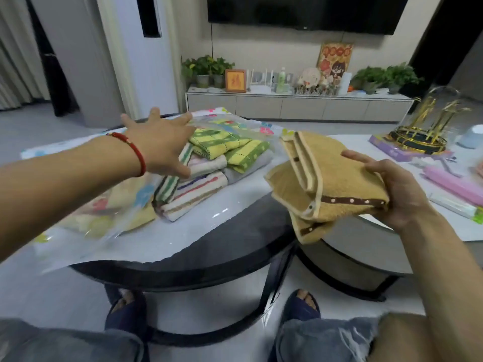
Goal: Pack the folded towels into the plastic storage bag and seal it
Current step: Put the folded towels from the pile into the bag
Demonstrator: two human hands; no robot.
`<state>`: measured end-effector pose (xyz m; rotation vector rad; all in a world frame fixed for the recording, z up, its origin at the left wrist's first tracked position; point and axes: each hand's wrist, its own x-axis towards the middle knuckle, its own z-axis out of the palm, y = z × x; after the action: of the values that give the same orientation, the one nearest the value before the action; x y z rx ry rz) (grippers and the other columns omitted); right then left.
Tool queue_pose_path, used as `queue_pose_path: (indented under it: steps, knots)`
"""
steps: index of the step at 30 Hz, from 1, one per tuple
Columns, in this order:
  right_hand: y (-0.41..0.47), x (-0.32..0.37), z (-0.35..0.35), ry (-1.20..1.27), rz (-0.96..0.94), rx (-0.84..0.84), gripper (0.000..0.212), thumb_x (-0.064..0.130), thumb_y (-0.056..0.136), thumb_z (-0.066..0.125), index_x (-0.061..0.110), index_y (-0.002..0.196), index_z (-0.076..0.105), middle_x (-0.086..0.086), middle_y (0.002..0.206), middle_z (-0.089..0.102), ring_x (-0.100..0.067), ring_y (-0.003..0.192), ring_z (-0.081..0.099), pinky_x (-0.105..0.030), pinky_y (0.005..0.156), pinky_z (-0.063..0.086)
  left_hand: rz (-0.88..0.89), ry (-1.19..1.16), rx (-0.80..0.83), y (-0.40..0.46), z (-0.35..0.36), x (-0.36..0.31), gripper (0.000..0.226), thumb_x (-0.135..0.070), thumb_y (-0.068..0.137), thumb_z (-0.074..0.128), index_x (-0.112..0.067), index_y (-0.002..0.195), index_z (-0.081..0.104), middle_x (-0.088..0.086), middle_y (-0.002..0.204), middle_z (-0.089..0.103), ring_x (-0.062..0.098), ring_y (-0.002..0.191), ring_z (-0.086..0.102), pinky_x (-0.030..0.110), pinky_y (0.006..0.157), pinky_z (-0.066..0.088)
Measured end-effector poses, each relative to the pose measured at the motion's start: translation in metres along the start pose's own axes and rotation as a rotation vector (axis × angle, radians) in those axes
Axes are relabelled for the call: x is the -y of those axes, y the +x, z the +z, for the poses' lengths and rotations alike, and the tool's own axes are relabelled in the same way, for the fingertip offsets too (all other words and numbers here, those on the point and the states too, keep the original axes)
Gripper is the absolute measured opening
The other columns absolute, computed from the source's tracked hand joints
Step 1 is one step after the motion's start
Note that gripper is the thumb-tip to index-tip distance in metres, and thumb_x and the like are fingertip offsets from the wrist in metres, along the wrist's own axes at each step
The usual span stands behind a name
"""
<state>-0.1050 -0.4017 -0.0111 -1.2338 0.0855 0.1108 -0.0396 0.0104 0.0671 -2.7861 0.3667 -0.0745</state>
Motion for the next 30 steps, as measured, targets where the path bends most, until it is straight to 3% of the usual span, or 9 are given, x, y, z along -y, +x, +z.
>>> queue_pose_path:
  steps: [3,8,12,16,18,21,23,27,30]
  knots:
    - [0.026,-0.012,0.06,-0.245,0.119,0.273,0.06,0.04,0.07,0.076,0.025,0.128,0.073,-0.012,0.149,0.055,-0.028,0.092,0.065,-0.035,0.066,0.054,0.043,-0.051,-0.02,0.003,-0.03,0.012,0.099,-0.063,0.075,0.069,-0.025,0.153,0.021,-0.005,0.166,0.008,0.041,0.141,0.028,0.068,0.109,0.026]
    - [0.092,-0.046,0.18,-0.31,0.105,0.718,0.04,0.02,0.084,0.061,0.02,0.122,0.075,-0.004,0.127,0.072,-0.04,0.11,0.048,-0.043,0.079,0.04,0.028,-0.14,0.01,0.004,-0.061,0.031,0.106,-0.072,0.075,0.062,-0.02,0.156,0.017,-0.003,0.166,0.009,0.029,0.146,0.029,0.038,0.118,0.027]
    - [0.14,-0.057,0.246,-0.062,-0.033,0.373,0.037,0.009,0.081,0.059,0.02,0.11,0.078,-0.01,0.096,0.071,-0.027,0.078,0.061,-0.029,0.057,0.049,-0.034,-0.215,0.062,0.001,-0.08,0.036,0.114,-0.088,0.065,0.042,-0.024,0.157,0.018,-0.008,0.165,0.013,0.025,0.147,0.025,0.038,0.119,0.022]
    - [0.172,-0.086,0.242,-0.234,-0.133,0.06,0.047,0.012,0.097,0.063,0.022,0.143,0.059,-0.018,0.134,0.06,-0.028,0.103,0.063,-0.046,0.085,0.06,-0.01,-0.217,0.037,0.004,-0.082,0.042,0.108,-0.085,0.07,0.041,-0.025,0.157,0.016,-0.008,0.165,0.011,0.024,0.148,0.024,0.038,0.12,0.021]
    - [0.176,-0.092,0.239,-0.357,-0.205,0.051,0.058,0.01,0.095,0.066,0.021,0.15,0.053,-0.011,0.146,0.05,-0.028,0.121,0.059,-0.05,0.098,0.058,0.016,-0.225,0.007,0.005,-0.075,0.039,0.104,-0.081,0.074,0.045,-0.025,0.157,0.016,-0.009,0.165,0.01,0.024,0.148,0.023,0.036,0.119,0.02]
    - [0.172,-0.083,0.244,-0.23,-0.278,0.075,0.063,-0.005,0.086,0.064,0.019,0.144,0.06,-0.015,0.145,0.053,-0.033,0.122,0.061,-0.043,0.083,0.064,0.063,-0.243,-0.034,0.005,-0.065,0.032,0.098,-0.075,0.079,0.05,-0.024,0.157,0.018,-0.008,0.165,0.011,0.024,0.147,0.026,0.033,0.117,0.023]
    - [0.169,-0.079,0.248,-0.101,-0.288,0.082,0.064,-0.01,0.085,0.063,0.022,0.141,0.062,-0.016,0.138,0.058,-0.031,0.114,0.065,-0.033,0.069,0.062,0.074,-0.248,-0.044,0.004,-0.061,0.029,0.096,-0.075,0.079,0.05,-0.025,0.156,0.019,-0.006,0.165,0.013,0.026,0.146,0.028,0.035,0.116,0.024]
    - [0.166,-0.08,0.245,0.348,-0.281,0.111,0.067,-0.024,0.087,0.053,0.023,0.134,0.063,-0.007,0.13,0.061,-0.027,0.111,0.066,-0.037,0.081,0.062,0.09,-0.28,-0.063,0.003,-0.061,0.03,0.092,-0.073,0.08,0.05,-0.027,0.155,0.022,-0.001,0.163,0.022,0.029,0.143,0.033,0.037,0.114,0.028]
    - [0.161,-0.093,0.236,0.183,-0.136,-0.008,0.05,-0.013,0.09,0.061,0.021,0.128,0.062,-0.012,0.133,0.056,-0.032,0.112,0.065,-0.039,0.074,0.061,0.066,-0.298,-0.052,0.003,-0.061,0.033,0.095,-0.075,0.079,0.051,-0.025,0.155,0.022,-0.004,0.163,0.022,0.026,0.144,0.032,0.037,0.115,0.027]
